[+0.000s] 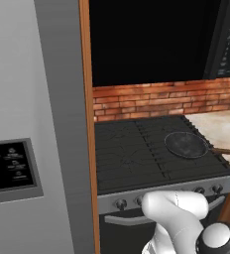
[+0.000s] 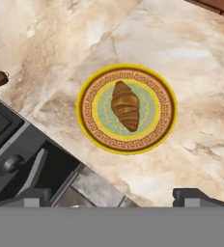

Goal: Pick the croissant and place it on the pan. Then turn on the stove to warm the croissant.

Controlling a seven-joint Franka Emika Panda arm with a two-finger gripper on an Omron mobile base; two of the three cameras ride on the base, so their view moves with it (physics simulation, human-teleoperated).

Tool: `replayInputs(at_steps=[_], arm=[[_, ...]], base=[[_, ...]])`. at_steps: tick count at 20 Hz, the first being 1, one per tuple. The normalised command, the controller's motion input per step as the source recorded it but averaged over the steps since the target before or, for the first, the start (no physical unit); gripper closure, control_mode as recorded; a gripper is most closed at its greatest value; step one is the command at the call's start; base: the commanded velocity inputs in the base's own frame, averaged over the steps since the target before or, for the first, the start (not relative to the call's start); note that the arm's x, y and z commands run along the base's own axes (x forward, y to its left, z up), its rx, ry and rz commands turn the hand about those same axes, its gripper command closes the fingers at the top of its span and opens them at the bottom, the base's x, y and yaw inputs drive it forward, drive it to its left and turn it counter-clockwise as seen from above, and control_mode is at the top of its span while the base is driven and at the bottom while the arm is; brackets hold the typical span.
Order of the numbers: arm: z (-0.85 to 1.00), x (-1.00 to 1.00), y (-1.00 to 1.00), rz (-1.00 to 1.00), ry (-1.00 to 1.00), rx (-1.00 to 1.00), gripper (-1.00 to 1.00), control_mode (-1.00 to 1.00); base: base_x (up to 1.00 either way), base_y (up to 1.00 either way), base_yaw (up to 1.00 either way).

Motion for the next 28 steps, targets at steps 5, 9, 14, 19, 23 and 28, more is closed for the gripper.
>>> replayInputs(at_steps=[5,9,14,19,23,28], arm=[[-0.14,0.00,-0.26,0.00,0.04,0.00,-1.00,-1.00],[-0.16,0.00,-0.22,0.00,0.04,0.00,-1.00,-1.00],[-0.26,0.00,-0.15,0.01,0.05,0.00,-1.00,-1.00],[-0.30,0.03,-0.05,0.02,0.03,0.01,-1.00,-1.00],[-0.18,0.09,-0.07,0.03,0.04,0.06,-1.00,-1.00],[-0.15,0.06,-0.20,0.04,0.04,0.09,-1.00,-1.00]], base=[[0.00,0.00,0.00],[0.00,0.00,0.00],[0.00,0.00,0.00],[0.00,0.00,0.00],[0.00,0.00,0.00],[0.00,0.00,0.00]])
